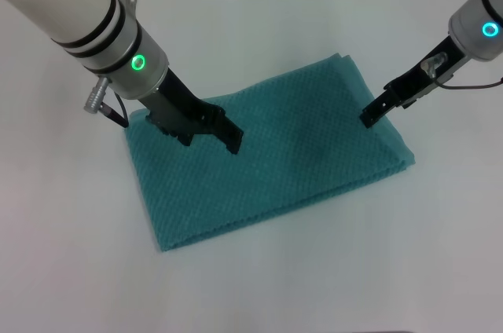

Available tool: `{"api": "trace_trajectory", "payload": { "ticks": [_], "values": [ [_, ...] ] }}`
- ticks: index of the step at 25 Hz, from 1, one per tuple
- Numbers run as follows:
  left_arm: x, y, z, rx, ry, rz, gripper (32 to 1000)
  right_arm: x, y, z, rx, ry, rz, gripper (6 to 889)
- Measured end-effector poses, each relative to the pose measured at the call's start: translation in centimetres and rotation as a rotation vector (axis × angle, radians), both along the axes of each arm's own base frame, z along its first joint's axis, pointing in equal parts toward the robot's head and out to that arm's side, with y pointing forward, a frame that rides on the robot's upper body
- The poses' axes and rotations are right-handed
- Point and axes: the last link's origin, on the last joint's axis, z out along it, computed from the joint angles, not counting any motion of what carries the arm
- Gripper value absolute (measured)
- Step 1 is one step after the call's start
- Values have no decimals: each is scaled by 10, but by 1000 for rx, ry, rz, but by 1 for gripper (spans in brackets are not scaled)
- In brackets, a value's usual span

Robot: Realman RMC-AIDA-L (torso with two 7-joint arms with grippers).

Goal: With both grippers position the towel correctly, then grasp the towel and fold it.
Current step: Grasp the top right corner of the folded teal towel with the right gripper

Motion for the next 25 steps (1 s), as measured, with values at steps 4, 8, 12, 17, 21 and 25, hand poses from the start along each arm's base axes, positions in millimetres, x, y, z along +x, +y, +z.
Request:
{"api": "trace_trajectory", "payload": {
  "ticks": [4,8,12,17,21,25],
  "values": [
    [1,0,0,2,-2,-3,862,10,1,-4,27,-5,-12,856],
    [0,1,0,7,-3,-4,863,20,0,-8,46,-11,-26,855],
    [0,1,0,12,-7,-5,863,32,-4,-11,64,-16,-49,855],
    [1,1,0,13,-12,-5,862,46,-8,-15,87,-22,-69,855],
    [1,1,0,13,-20,-4,862,52,-8,-18,107,-27,-75,854],
    [1,2,-1,19,-21,-6,862,60,-11,-20,125,-29,-84,854]
  ]
}}
